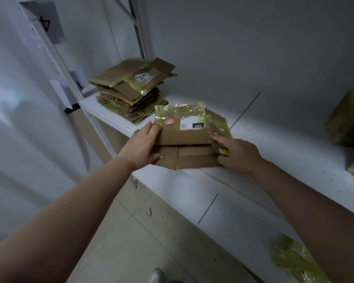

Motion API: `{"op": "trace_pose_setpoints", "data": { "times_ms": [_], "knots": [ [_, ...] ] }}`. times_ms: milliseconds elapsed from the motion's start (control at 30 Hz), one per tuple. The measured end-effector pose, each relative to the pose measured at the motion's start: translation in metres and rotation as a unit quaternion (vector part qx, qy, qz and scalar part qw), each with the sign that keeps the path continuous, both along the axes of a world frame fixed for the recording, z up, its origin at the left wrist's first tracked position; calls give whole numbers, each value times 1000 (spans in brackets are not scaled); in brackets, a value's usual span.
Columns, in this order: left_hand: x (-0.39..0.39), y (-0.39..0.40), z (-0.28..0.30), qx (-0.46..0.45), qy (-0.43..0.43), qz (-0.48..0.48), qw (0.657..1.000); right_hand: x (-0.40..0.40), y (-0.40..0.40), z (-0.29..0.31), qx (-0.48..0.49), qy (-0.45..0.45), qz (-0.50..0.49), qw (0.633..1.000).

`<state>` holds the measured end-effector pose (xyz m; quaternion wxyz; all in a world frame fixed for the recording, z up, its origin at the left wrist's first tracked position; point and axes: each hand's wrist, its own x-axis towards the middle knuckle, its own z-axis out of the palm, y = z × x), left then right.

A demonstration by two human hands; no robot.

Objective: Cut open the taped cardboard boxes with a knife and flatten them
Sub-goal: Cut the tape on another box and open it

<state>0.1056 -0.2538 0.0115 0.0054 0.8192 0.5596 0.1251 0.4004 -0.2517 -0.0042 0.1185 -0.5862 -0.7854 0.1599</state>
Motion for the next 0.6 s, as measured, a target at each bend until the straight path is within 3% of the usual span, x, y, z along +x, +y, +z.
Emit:
{"op": "trace_pose_setpoints", "data": {
  "times_ms": [100, 233, 300, 467, 533, 600],
  "knots": [
    [-14, -13, -24, 46, 64, -19, 997, -12, 1, -3, -70, -55, 31, 995],
    [-15, -25, -32, -56, -23, -4, 998, -11, 13, 7, -138, -57, 72, 986],
    [-15, -22, -21, -72, -10, -20, 997, -1, 18, 9, -152, -40, 90, 983],
    [-12, 0, 8, -99, -16, 31, 994, 1, 23, 7, 26, 152, -47, 987],
    [4, 17, 19, -82, 37, 86, 992, -8, 31, 11, 109, 154, -100, 977],
    [27, 32, 31, -64, 113, 128, 983, -17, 40, 16, 173, 94, -121, 973]
  ]
}}
